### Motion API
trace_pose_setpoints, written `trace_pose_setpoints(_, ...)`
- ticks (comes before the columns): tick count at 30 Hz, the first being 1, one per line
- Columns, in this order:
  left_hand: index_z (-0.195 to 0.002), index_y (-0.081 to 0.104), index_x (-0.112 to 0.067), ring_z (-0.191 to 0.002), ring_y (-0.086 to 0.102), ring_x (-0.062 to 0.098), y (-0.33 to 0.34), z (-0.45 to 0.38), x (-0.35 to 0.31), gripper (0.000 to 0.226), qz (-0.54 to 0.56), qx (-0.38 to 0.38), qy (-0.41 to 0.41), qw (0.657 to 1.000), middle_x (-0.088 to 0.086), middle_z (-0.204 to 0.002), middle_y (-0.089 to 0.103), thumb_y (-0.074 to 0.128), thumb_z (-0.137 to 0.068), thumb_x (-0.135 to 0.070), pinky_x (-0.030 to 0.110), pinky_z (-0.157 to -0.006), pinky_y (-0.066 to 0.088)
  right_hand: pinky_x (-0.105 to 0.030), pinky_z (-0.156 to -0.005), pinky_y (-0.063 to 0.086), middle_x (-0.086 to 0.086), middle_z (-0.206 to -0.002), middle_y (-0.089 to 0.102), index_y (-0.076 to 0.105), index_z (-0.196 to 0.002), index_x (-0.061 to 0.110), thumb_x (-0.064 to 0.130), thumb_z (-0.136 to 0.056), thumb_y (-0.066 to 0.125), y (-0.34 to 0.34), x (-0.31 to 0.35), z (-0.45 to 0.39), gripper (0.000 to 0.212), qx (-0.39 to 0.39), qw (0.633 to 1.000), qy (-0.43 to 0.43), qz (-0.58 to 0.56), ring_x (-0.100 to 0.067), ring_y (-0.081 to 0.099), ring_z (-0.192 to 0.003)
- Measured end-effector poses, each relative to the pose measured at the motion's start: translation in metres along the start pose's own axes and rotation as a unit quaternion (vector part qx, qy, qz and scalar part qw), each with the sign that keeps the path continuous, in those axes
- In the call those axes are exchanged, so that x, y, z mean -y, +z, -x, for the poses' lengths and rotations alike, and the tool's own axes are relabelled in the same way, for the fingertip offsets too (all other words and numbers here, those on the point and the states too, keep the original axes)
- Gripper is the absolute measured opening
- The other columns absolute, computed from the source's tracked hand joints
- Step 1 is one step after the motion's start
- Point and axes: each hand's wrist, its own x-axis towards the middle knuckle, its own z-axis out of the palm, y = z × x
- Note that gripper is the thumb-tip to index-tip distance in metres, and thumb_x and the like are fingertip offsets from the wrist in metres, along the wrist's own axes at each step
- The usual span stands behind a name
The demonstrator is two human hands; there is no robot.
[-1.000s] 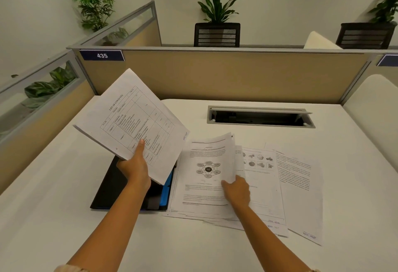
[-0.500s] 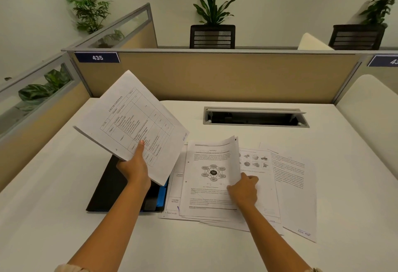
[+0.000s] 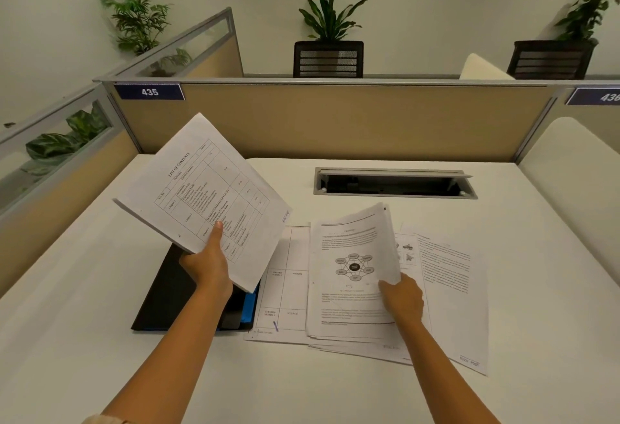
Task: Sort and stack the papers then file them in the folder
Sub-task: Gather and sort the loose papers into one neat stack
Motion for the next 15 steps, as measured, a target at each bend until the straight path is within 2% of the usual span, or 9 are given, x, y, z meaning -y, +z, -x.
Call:
trace_pose_setpoints(3,-0.109,0.055,-0.032,-0.089,0.066,0.010,0.003,0.002,0.003,0.039,-0.001,0.007,-0.001,1.000,-0.012,-0.104,0.066,0.080,-0.079,-0.031,0.038,-0.072,0.059,-0.049,-0.099,0.043,-0.018,-0.125,0.053,0.057,-0.126,0.012,0.034,-0.091,0.060,-0.014,-0.009,-0.005,0.041,-0.063,0.990,0.020,0.124,-0.038,0.049,-0.117)
trace_pose_setpoints(7,-0.097,0.053,-0.037,-0.089,0.066,0.010,0.008,0.005,0.007,0.034,0.002,0.012,-0.005,1.000,-0.012,-0.103,0.066,0.080,-0.079,-0.030,0.038,-0.072,0.059,-0.051,-0.102,0.038,-0.017,-0.131,0.044,0.057,-0.127,0.014,0.035,-0.090,0.063,-0.026,-0.016,-0.008,0.044,-0.071,0.988,0.032,0.130,-0.039,0.042,-0.122)
trace_pose_setpoints(10,-0.096,0.052,-0.037,-0.088,0.067,0.009,0.010,0.007,0.009,0.034,0.002,0.013,-0.006,1.000,-0.013,-0.102,0.066,0.081,-0.079,-0.030,0.035,-0.067,0.058,-0.051,-0.101,0.042,-0.016,-0.132,0.040,0.055,-0.129,0.015,0.029,-0.089,0.063,-0.027,-0.019,-0.008,0.043,-0.048,0.990,0.055,0.119,-0.040,0.045,-0.119)
trace_pose_setpoints(12,-0.096,0.053,-0.038,-0.087,0.067,0.009,0.013,0.009,0.010,0.033,0.000,0.016,-0.005,1.000,-0.013,-0.102,0.067,0.081,-0.079,-0.030,0.034,-0.066,0.059,-0.049,-0.095,0.049,-0.015,-0.126,0.040,0.055,-0.125,0.015,0.023,-0.086,0.064,-0.028,-0.020,-0.007,0.040,-0.028,0.992,0.064,0.101,-0.039,0.053,-0.108)
trace_pose_setpoints(15,-0.095,0.054,-0.038,-0.086,0.068,0.009,0.017,0.011,0.011,0.032,-0.007,0.019,-0.005,1.000,-0.012,-0.102,0.067,0.080,-0.079,-0.030,0.036,-0.067,0.059,-0.044,-0.088,0.054,-0.014,-0.119,0.052,0.055,-0.121,0.013,0.019,-0.082,0.068,-0.030,-0.024,-0.009,0.041,-0.012,0.995,0.062,0.078,-0.036,0.060,-0.100)
